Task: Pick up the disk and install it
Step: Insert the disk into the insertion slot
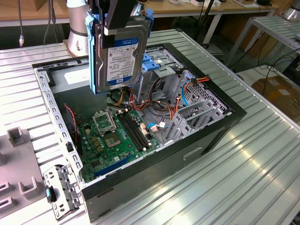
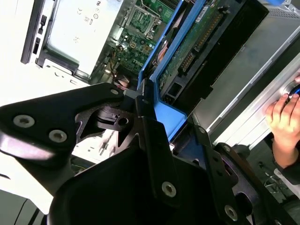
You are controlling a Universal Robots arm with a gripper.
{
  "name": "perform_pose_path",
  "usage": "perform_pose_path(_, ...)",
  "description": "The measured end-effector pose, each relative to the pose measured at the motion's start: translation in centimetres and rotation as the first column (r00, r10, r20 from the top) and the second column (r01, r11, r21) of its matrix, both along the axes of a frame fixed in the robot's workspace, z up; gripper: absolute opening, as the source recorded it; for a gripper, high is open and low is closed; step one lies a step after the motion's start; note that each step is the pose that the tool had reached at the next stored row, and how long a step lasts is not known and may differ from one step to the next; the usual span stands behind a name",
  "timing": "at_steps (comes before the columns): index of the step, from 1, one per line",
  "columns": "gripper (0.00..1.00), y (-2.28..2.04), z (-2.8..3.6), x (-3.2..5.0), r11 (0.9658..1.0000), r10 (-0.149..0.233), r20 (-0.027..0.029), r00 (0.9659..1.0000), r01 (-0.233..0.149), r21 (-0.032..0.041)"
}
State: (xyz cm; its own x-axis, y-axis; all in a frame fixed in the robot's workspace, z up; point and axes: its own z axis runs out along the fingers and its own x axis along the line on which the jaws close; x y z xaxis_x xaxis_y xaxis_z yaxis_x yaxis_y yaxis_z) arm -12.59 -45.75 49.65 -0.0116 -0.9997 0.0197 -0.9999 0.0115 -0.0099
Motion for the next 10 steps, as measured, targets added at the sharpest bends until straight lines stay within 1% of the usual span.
perform_pose_path(4,0.37,-0.57,0.0,0.0,1.0,0.0,0.0,1.0,0.0,0.0)
perform_pose_path(5,0.37,-0.84,0.0,0.0,1.0,0.0,0.0,1.0,0.0,0.0)
perform_pose_path(6,0.37,-1.02,0.0,0.0,1.0,0.0,0.0,1.0,0.0,0.0)
perform_pose_path(10,0.37,-1.45,0.0,0.05,1.0,0.0,0.0,1.0,0.0,0.0001)
